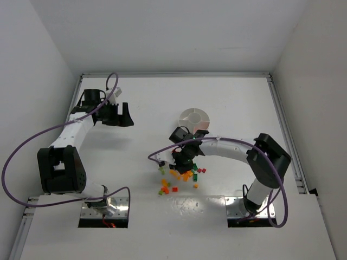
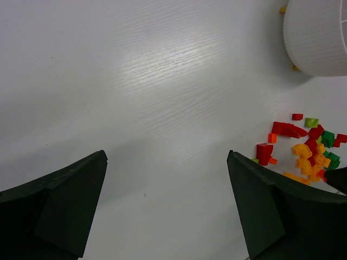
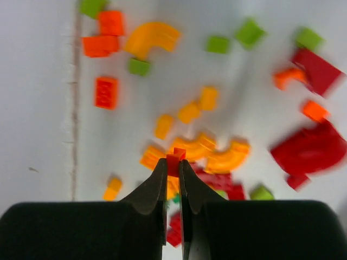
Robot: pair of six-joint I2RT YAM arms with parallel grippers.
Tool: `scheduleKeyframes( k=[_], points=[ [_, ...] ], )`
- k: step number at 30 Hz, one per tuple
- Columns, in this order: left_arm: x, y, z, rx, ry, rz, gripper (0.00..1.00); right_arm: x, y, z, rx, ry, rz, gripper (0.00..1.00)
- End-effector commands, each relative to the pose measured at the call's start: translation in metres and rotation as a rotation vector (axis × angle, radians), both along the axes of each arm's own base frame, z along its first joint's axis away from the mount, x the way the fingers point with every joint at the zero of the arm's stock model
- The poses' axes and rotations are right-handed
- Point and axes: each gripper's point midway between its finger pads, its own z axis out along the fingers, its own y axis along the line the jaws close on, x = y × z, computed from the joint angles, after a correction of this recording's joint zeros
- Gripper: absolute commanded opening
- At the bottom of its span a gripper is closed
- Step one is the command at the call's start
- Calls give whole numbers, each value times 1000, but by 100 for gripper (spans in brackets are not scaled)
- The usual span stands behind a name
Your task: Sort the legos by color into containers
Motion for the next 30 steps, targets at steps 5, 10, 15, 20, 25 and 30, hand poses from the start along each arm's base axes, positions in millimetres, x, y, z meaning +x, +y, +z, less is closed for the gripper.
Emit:
scheduleKeyframes(
  k=[5, 10, 15, 20, 25, 30],
  points=[
    [9, 2, 8, -18, -35, 1, 99, 113, 16, 70, 142, -218, -213, 0],
    [14, 1, 7, -26, -28, -5, 99, 175, -11, 88, 162, -260, -371, 0],
    [20, 2, 11, -25, -38, -5, 99, 195, -45, 83, 143, -233, -465, 0],
    [23, 2, 8, -26, -29, -5, 99, 196, -64, 86, 147, -201, -508, 0],
    [24, -2, 9, -30, -34, -8, 99, 199, -79, 79, 129, -195, -531, 0],
    [26, -5, 9, -36, -29, -11, 99, 199, -83, 78, 123, -193, -533, 0]
  ],
)
